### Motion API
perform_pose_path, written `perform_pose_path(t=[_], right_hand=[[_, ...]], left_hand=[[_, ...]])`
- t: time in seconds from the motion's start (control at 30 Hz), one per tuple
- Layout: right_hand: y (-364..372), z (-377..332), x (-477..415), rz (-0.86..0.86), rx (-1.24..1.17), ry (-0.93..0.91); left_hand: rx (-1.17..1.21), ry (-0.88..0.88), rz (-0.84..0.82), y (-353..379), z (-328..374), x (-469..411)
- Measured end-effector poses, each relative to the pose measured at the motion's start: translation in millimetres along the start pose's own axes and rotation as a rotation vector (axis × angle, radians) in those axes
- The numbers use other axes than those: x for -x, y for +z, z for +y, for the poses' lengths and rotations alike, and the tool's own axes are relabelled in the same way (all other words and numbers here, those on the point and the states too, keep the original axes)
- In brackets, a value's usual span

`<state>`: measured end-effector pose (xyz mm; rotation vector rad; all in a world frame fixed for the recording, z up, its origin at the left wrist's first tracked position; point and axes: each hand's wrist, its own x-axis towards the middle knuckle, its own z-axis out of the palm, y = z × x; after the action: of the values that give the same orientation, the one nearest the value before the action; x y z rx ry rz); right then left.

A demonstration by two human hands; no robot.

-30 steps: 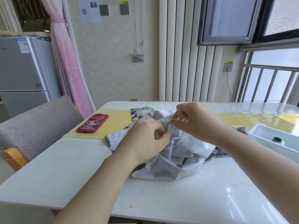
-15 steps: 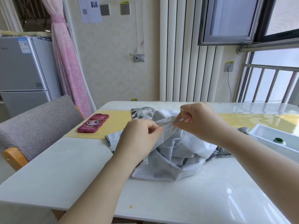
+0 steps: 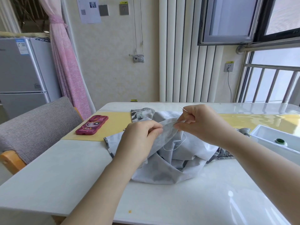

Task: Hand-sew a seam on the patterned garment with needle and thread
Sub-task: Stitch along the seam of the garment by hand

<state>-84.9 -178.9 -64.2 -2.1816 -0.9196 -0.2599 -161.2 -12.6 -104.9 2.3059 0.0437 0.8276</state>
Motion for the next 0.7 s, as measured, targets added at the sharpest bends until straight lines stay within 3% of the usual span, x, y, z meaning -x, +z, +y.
perform_pose_path(t=[0.53, 0.7], right_hand=[[-2.1, 1.1, -2.3, 0.009, -0.038, -0.031], [0.0, 6.7, -6.0, -0.015, -0.089, -0.001]], left_hand=[[-0.070, 0.232, 0.143, 19.7, 5.7, -3.1], [0.138, 0.044, 0.078, 22.1, 2.6, -8.6]])
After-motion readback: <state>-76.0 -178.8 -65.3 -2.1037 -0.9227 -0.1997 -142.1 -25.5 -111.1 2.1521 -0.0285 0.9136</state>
